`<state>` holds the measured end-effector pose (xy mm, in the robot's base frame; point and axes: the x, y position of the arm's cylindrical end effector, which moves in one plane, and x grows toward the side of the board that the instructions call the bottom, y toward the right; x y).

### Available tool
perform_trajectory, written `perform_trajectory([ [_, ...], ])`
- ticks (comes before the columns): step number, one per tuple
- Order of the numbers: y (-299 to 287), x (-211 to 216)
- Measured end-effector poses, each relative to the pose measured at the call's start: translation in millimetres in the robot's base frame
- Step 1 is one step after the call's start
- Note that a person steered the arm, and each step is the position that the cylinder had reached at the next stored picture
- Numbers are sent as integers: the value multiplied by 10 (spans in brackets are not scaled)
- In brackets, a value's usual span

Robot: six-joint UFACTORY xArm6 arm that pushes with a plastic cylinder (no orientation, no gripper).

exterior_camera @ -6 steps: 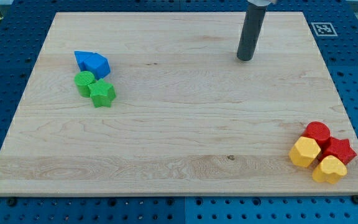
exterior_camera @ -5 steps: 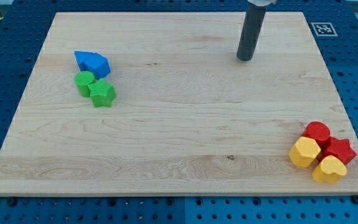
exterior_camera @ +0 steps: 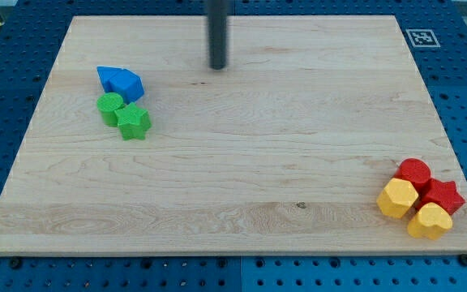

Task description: Move your arm towards the blue triangle

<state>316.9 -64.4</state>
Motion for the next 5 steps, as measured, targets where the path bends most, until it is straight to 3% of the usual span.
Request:
perform_trajectory([
  [2,-1108,-300],
  [5,-2036,-209],
])
